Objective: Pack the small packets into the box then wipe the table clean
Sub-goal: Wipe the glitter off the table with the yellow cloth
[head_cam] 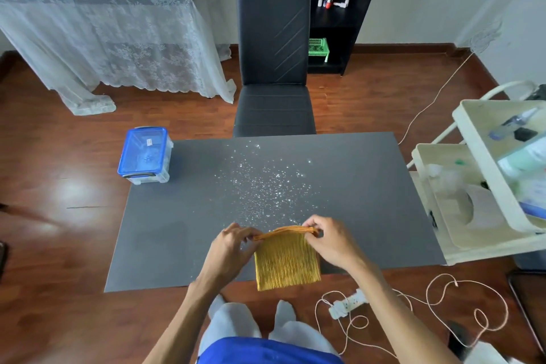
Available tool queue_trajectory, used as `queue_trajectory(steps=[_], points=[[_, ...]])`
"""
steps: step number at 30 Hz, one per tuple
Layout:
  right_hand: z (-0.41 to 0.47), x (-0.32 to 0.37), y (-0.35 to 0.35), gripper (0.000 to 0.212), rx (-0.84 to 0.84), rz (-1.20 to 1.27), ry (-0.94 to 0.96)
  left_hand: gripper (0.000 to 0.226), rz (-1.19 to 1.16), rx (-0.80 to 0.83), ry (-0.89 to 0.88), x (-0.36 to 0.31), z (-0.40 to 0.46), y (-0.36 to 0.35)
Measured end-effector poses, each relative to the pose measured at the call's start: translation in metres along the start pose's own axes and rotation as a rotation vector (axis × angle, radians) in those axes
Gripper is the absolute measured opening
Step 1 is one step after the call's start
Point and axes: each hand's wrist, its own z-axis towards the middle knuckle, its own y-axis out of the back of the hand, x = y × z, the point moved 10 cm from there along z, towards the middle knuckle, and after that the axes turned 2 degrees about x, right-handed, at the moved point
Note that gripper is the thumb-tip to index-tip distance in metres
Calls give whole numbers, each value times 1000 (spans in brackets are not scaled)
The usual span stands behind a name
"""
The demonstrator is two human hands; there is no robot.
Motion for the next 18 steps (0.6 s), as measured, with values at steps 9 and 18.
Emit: queue_trajectory(steps=[9, 18], points=[[40, 11, -10, 47, -423, -86, 79, 34, 103, -181, -18, 32, 43, 9], [43, 6, -108, 57, -251, -501, 307, 60, 336, -197, 197, 135, -5, 34]])
